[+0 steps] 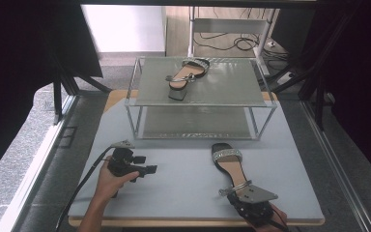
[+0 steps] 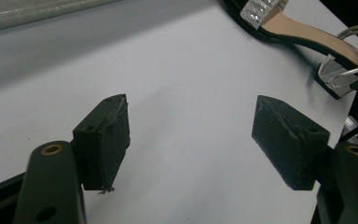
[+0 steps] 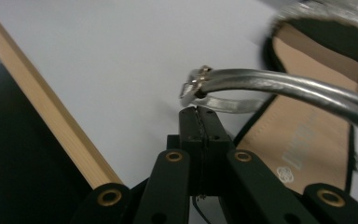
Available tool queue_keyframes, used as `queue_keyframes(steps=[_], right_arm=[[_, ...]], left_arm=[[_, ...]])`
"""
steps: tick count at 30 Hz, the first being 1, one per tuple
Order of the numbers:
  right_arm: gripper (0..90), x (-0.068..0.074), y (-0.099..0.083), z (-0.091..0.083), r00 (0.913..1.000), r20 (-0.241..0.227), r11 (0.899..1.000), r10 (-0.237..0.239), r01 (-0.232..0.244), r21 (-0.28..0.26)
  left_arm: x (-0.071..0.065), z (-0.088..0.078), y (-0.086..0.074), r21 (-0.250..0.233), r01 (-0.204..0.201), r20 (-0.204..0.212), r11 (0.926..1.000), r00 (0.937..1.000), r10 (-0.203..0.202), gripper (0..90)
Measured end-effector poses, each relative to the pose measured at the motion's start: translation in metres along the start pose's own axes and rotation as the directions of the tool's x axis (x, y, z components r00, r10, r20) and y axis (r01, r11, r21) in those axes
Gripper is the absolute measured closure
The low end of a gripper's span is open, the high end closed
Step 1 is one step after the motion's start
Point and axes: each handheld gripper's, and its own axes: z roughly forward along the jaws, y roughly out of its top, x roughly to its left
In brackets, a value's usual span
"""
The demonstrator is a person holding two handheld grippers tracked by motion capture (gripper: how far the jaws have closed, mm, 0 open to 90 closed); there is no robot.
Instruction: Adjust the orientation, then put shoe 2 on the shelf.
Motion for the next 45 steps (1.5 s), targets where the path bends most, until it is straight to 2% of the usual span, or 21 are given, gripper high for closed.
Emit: queue_keyframes(steps=[1,2,5,7,8,12,15,17,18,19,21,23,26,27,29,30,32,33,34,39,45], right_arm=[[90.0,-0.007,-0.006,-0.005,0.9996,0.027,1.000,0.008,-0.008,0.001],[90.0,-0.007,-0.006,-0.005,0.9996,0.027,1.000,0.008,-0.008,0.001],[90.0,-0.020,-0.014,-0.008,0.9977,0.062,1.000,0.028,-0.028,0.011],[86.8,-0.029,-0.020,-0.009,0.9964,0.062,0.998,0.057,-0.058,0.014],[86.8,-0.029,-0.020,-0.009,0.9964,0.062,0.998,0.057,-0.058,0.014],[73.6,-0.027,-0.027,-0.015,0.9969,0.019,0.997,0.076,-0.076,-0.008],[63.6,-0.026,-0.036,-0.029,0.9955,-0.002,0.995,0.095,-0.095,-0.034],[60.0,-0.026,-0.038,-0.034,0.9948,0.001,0.994,0.102,-0.101,-0.046],[55.9,-0.025,-0.043,-0.046,0.9921,0.025,0.990,0.123,-0.121,-0.068],[55.9,-0.025,-0.043,-0.046,0.9921,0.025,0.990,0.123,-0.121,-0.068],[51.2,-0.026,-0.045,-0.064,0.9861,0.038,0.980,0.162,-0.156,-0.120],[48.6,-0.030,-0.039,-0.072,0.9840,0.063,0.978,0.167,-0.157,-0.141],[46.0,-0.037,-0.028,-0.076,0.9828,0.085,0.978,0.164,-0.151,-0.143],[45.0,-0.048,-0.014,-0.076,0.9846,0.078,0.981,0.156,-0.145,-0.132],[44.8,-0.054,-0.006,-0.075,0.9846,0.071,0.981,0.160,-0.150,-0.124],[44.7,-0.066,0.010,-0.069,0.9871,0.055,0.985,0.150,-0.145,-0.093],[44.4,-0.071,0.017,-0.064,0.9884,0.051,0.987,0.143,-0.139,-0.075],[43.4,-0.080,0.030,-0.054,0.9905,0.039,0.991,0.132,-0.131,-0.031],[43.4,-0.080,0.030,-0.054,0.9905,0.039,0.991,0.132,-0.131,-0.031],[42.7,-0.097,0.056,-0.025,0.9916,0.012,0.990,0.129,-0.129,0.055],[42.0,-0.102,0.067,-0.011,0.9912,0.004,0.985,0.132,-0.132,0.109]], left_arm=[[0.000,0.000,0.000,0.003,0.001,-0.003,1.0000,1.0000,-0.001,27.7],[0.000,0.000,0.000,0.004,0.002,-0.003,1.0000,1.0000,-0.002,27.7],[-0.001,0.000,0.000,0.002,0.003,0.001,1.0000,1.0000,-0.003,27.7],[-0.001,-0.001,-0.001,0.003,0.002,0.001,1.0000,1.0000,-0.002,27.7],[-0.001,-0.001,-0.001,0.005,0.000,0.002,1.0000,1.0000,0.000,27.7],[-0.001,0.000,-0.001,0.010,0.001,-0.001,0.9999,1.0000,-0.001,27.7],[-0.002,0.000,-0.002,0.015,-0.002,0.001,0.9999,1.0000,0.002,27.7],[-0.003,0.000,-0.002,0.016,0.000,0.005,0.9999,1.0000,0.000,27.7],[-0.003,0.000,-0.002,0.012,0.004,0.009,0.9999,0.9999,-0.004,27.7],[-0.003,0.000,-0.002,0.012,0.004,0.009,0.9999,0.9999,-0.004,27.7],[-0.002,-0.002,-0.001,-0.006,0.017,0.023,0.9998,0.9996,-0.016,27.8],[-0.002,-0.003,-0.001,-0.008,0.016,0.024,0.9998,0.9996,-0.016,27.9],[-0.002,-0.003,-0.001,-0.006,0.015,0.021,0.9999,0.9997,-0.014,27.9],[-0.003,-0.003,-0.002,-0.005,0.013,0.019,0.9999,0.9997,-0.013,27.9],[-0.003,-0.003,-0.002,-0.006,0.012,0.022,0.9999,0.9997,-0.012,27.9],[-0.004,-0.004,-0.002,-0.007,0.010,0.024,0.9999,0.9997,-0.009,28.1],[-0.004,-0.004,-0.002,-0.008,0.009,0.024,0.9999,0.9997,-0.009,28.3],[-0.004,-0.005,-0.002,-0.010,0.009,0.025,0.9999,0.9997,-0.009,28.4],[-0.004,-0.005,-0.002,-0.011,0.007,0.024,0.9999,0.9997,-0.007,28.4],[-0.004,-0.008,-0.002,-0.016,0.003,0.025,0.9999,0.9997,-0.003,28.4],[-0.005,-0.008,-0.003,-0.015,0.005,0.028,0.9999,0.9996,-0.005,28.4]])
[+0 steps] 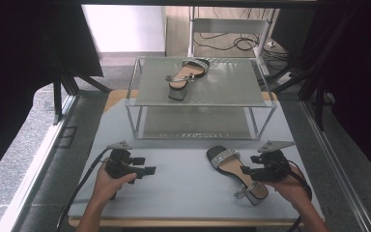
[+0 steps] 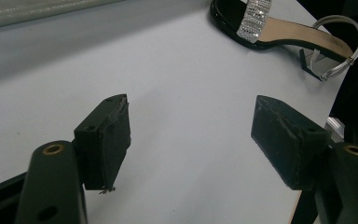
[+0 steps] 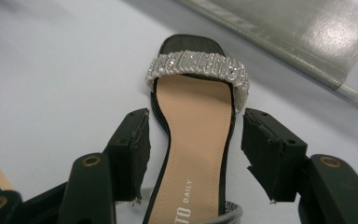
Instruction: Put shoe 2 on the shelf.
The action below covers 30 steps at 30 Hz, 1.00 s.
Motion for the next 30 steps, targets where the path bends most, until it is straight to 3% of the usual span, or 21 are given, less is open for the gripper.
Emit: queue_keyframes(steps=[1,6,9,12,14,21,26,30], right_arm=[[41.7,-0.001,0.003,0.004,0.9999,0.010,0.999,-0.003,0.003,0.036],[39.9,-0.002,0.008,0.014,0.9998,0.017,0.995,-0.003,0.001,0.098],[36.7,-0.002,0.010,0.026,0.9996,0.022,0.985,-0.017,0.013,0.174],[32.7,-0.003,0.010,0.034,0.9992,0.033,0.976,-0.020,0.012,0.217],[31.6,-0.004,0.010,0.037,0.9990,0.043,0.974,-0.016,0.006,0.226],[27.2,-0.005,0.009,0.055,0.9995,0.030,0.952,0.005,-0.014,0.304],[27.8,-0.002,0.007,0.061,0.9997,0.021,0.942,-0.008,0.000,0.337],[28.5,0.000,0.005,0.070,0.9993,0.034,0.916,-0.013,-0.002,0.401]], left_arm=[[0.000,0.000,0.000,0.004,-0.003,0.002,1.0000,1.0000,0.003,28.6],[-0.001,0.001,-0.001,0.008,-0.006,0.004,1.0000,1.0000,0.006,28.8],[-0.001,0.002,-0.001,0.010,-0.007,0.000,0.9999,1.0000,0.007,28.7],[-0.001,0.003,-0.001,0.013,-0.008,0.002,0.9999,1.0000,0.008,28.6],[-0.001,0.003,-0.001,0.014,-0.010,0.000,0.9998,0.9999,0.010,28.6],[-0.001,0.005,-0.002,0.028,-0.016,-0.003,0.9995,0.9999,0.016,28.4],[-0.001,0.005,-0.002,0.028,-0.015,-0.001,0.9995,0.9999,0.015,28.4],[-0.001,0.005,-0.002,0.026,-0.015,-0.001,0.9996,0.9999,0.015,28.4]])
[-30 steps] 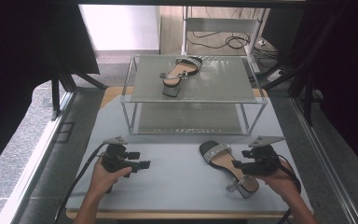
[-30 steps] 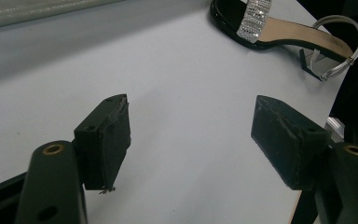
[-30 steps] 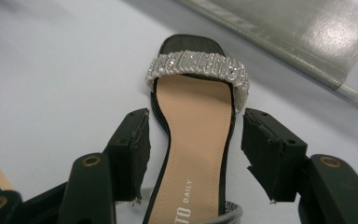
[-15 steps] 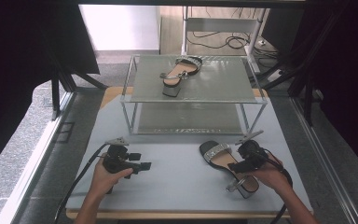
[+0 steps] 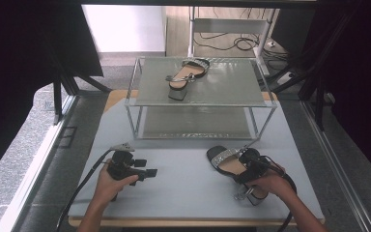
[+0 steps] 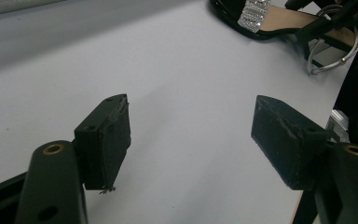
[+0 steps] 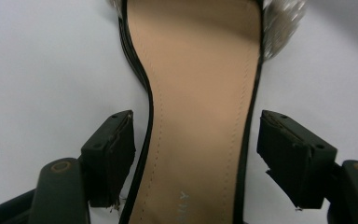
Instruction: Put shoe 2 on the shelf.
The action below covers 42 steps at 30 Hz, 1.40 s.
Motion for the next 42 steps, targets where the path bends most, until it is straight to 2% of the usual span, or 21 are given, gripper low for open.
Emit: queue_keyframes(steps=[5,7,16,19,21,22,24,30,31,33,35,36,37,42], right_arm=[[33.1,0.001,0.001,0.009,1.0000,0.006,0.998,-0.003,0.003,0.063],[36.0,0.001,0.002,0.011,1.0000,-0.007,0.997,0.004,-0.004,0.071],[38.1,0.003,0.006,0.014,0.9997,0.010,0.994,0.021,-0.022,0.109],[38.9,0.001,0.006,0.014,0.9995,0.002,0.994,0.030,-0.030,0.104],[40.0,-0.003,0.003,0.012,0.9978,-0.020,0.995,0.063,-0.061,0.083],[40.0,-0.003,0.003,0.012,0.9978,-0.020,0.995,0.063,-0.061,0.083],[40.9,-0.010,0.000,0.011,0.9942,-0.055,0.994,0.092,-0.088,0.066],[41.3,-0.011,0.000,0.009,0.9942,-0.064,0.995,0.086,-0.082,0.060],[41.4,-0.013,-0.001,0.007,0.9909,-0.092,0.994,0.098,-0.094,0.054],[41.5,-0.014,-0.002,0.006,0.9891,-0.104,0.994,0.104,-0.099,0.050],[41.7,-0.015,-0.003,0.003,0.9837,-0.138,0.993,0.115,-0.111,0.037],[41.7,-0.017,-0.005,0.001,0.9761,-0.176,0.992,0.128,-0.125,0.026],[41.7,-0.017,-0.005,0.001,0.9761,-0.176,0.992,0.128,-0.125,0.026],[41.9,-0.020,-0.008,-0.009,0.9588,-0.241,0.986,0.150,-0.162,-0.028]], left_arm=[[0.000,-0.001,0.000,0.000,-0.003,0.000,1.0000,1.0000,0.003,28.4],[0.000,-0.001,-0.001,-0.001,-0.003,-0.001,1.0000,1.0000,0.003,28.4],[-0.001,-0.003,-0.001,-0.006,-0.009,0.006,0.9999,0.9999,0.009,28.4],[-0.001,-0.004,-0.002,-0.010,-0.007,0.007,0.9999,0.9999,0.007,28.4],[-0.001,-0.005,-0.002,-0.013,-0.007,0.007,0.9999,0.9999,0.007,28.4],[0.000,-0.005,-0.002,-0.016,-0.006,0.007,0.9999,1.0000,0.006,28.4],[0.002,-0.007,-0.002,-0.022,0.004,0.010,0.9998,0.9999,-0.004,28.5],[0.005,-0.008,-0.003,-0.028,0.017,0.010,0.9995,0.9998,-0.017,28.5],[0.006,-0.008,-0.004,-0.026,0.019,0.010,0.9995,0.9998,-0.019,28.5],[0.006,-0.008,-0.004,-0.027,0.019,0.009,0.9995,0.9998,-0.018,28.5],[0.006,-0.008,-0.004,-0.027,0.018,0.010,0.9995,0.9998,-0.018,28.6],[0.006,-0.009,-0.004,-0.030,0.022,0.009,0.9993,0.9997,-0.022,28.6],[0.006,-0.009,-0.004,-0.030,0.022,0.009,0.9993,0.9997,-0.022,28.6],[0.006,-0.010,-0.004,-0.033,0.021,0.009,0.9992,0.9997,-0.021,28.6]])
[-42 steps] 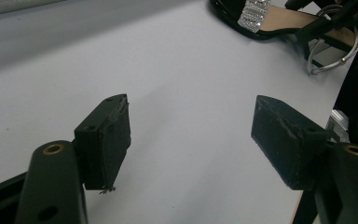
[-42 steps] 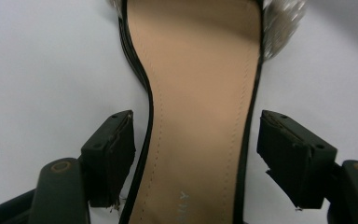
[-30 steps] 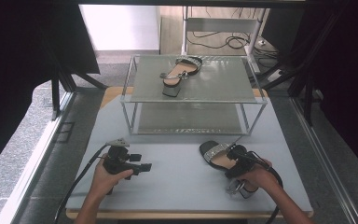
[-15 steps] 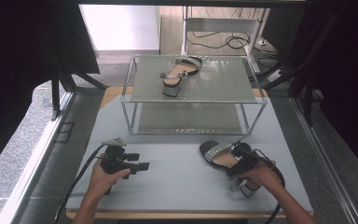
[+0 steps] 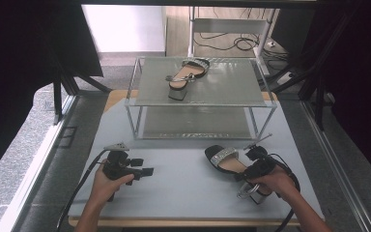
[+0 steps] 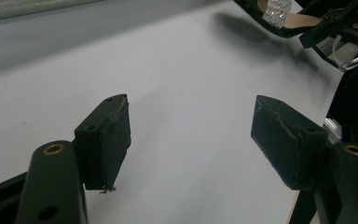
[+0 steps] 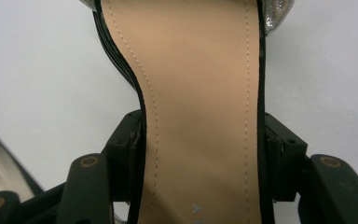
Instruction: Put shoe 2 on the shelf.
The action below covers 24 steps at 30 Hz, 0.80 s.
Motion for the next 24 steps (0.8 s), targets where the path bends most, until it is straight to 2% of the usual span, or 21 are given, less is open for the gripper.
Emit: queue_keyframes(steps=[6,15,24], right_arm=[[42.0,0.001,-0.001,-0.012,0.9989,-0.046,0.999,0.009,-0.011,-0.052],[42.1,0.010,-0.002,-0.035,0.9963,-0.083,0.992,-0.020,0.009,-0.128],[42.1,0.025,0.003,-0.066,0.9897,-0.129,0.974,-0.061,0.031,-0.224]], left_arm=[[0.000,0.001,0.000,0.001,0.002,0.000,1.0000,1.0000,-0.002,28.6],[0.000,0.000,0.000,-0.003,0.005,-0.002,1.0000,1.0000,-0.005,28.7],[0.001,-0.001,-0.001,-0.004,0.010,-0.002,0.9999,1.0000,-0.010,28.7]])
